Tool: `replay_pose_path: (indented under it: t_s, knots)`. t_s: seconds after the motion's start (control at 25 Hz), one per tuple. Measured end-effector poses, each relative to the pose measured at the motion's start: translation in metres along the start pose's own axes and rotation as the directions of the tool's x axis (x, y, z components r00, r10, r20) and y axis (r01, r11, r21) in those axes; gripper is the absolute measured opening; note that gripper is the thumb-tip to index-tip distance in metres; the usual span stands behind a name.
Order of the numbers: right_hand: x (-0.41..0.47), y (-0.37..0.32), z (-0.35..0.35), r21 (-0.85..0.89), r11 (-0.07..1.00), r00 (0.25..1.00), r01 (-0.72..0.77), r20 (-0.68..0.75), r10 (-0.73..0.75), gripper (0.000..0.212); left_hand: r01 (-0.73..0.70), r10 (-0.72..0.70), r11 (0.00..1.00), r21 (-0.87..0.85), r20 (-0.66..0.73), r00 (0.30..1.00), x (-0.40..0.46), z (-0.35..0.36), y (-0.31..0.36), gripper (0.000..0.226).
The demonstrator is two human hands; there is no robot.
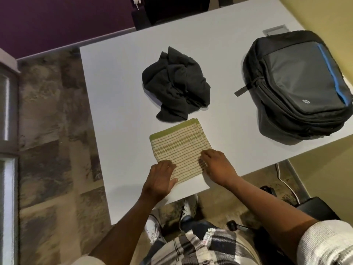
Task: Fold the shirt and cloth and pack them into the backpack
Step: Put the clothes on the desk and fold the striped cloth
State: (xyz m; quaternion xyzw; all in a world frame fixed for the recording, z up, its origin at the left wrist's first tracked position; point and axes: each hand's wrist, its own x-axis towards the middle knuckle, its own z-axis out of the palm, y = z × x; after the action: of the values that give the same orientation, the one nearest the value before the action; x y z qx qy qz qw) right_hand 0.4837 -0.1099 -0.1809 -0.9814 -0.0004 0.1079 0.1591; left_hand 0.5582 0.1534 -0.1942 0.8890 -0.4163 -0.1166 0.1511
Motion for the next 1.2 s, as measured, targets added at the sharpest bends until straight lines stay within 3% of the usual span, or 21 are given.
replay_pose_path:
  t_s: [0.2,0.4,0.76,1.04,1.2]
  knots:
    - [-0.013,0.004,0.006,-0.106,0.994,0.999,0.035,0.042,-0.031,0.040,0.065,-0.066,0.998,0.016,0.054,0.996,-0.020,0.014,0.011,0.061]
    - [-0.012,0.005,0.009,-0.119,0.990,0.997,0.071,-0.032,-0.075,0.031,0.061,-0.064,0.995,0.080,0.029,0.998,-0.014,0.019,0.012,0.032]
    - [-0.012,0.011,0.016,-0.138,0.985,0.987,0.104,-0.108,-0.119,0.026,0.279,-0.269,0.951,-0.132,0.092,0.959,-0.009,-0.002,0.015,0.027]
    - [-0.016,0.017,0.006,0.186,0.983,0.990,-0.011,-0.134,0.036,0.024,0.319,-0.318,0.922,-0.219,0.038,0.947,-0.022,-0.011,0.005,0.020]
    - [-0.012,0.006,-0.008,0.418,0.907,0.991,-0.054,-0.091,0.101,0.013,0.423,-0.510,0.768,-0.480,-0.058,0.858,-0.033,-0.014,0.001,0.017]
